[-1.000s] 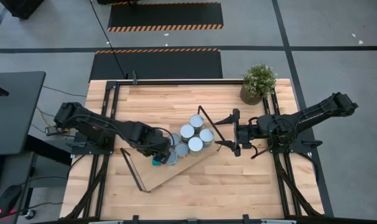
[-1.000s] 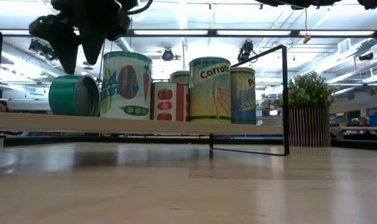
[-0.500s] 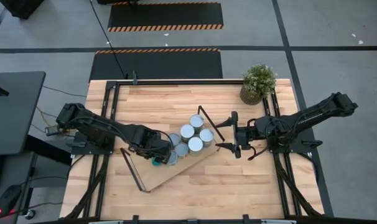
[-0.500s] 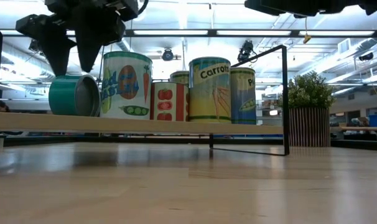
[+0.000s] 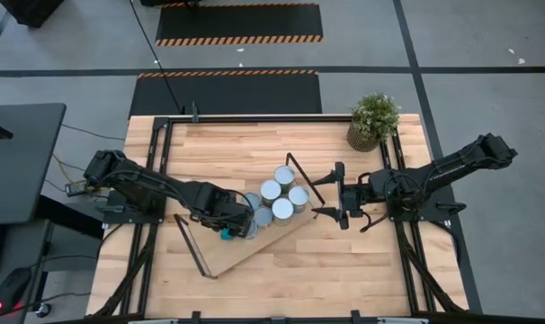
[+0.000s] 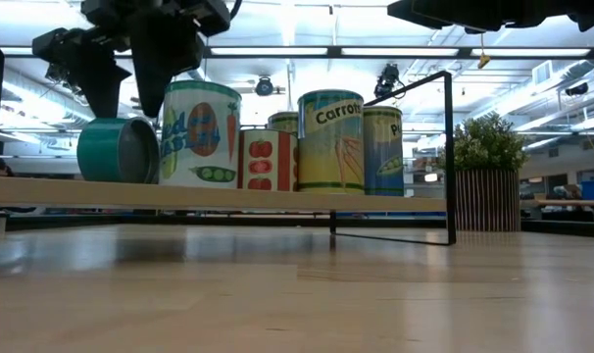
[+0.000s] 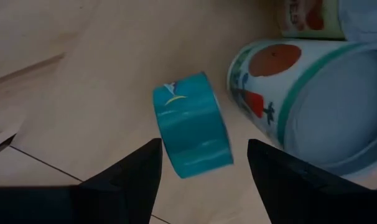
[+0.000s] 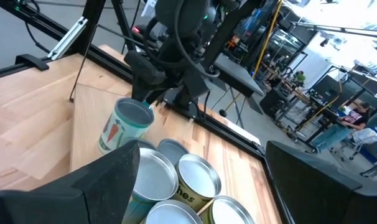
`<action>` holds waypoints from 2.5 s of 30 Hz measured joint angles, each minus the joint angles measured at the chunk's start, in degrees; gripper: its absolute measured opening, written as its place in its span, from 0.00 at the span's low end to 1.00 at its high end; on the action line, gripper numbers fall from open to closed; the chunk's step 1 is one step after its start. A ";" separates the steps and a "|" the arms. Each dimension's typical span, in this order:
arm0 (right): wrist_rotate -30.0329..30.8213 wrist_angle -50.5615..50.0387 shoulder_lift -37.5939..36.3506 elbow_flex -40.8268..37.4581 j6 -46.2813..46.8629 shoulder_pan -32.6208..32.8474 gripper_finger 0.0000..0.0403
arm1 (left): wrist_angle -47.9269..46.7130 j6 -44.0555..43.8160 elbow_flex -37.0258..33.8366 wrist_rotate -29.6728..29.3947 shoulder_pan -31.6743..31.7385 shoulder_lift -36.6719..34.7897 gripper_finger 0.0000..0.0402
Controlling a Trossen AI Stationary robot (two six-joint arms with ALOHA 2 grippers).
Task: Pick and place cans onto a shelf
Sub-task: Put the small can on the shelf
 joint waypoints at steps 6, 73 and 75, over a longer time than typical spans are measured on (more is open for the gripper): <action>0.00 -0.35 0.00 0.00 0.13 0.00 0.88 | 0.07 0.19 -0.01 1.44 -0.08 0.70 0.60; -2.88 -1.25 0.20 0.00 0.77 0.00 0.88 | -2.14 40.87 -6.14 17.16 9.03 -2.58 0.40; -2.99 -1.27 0.20 0.00 0.81 0.02 0.88 | 0.67 41.38 -6.98 17.68 9.93 -3.25 0.40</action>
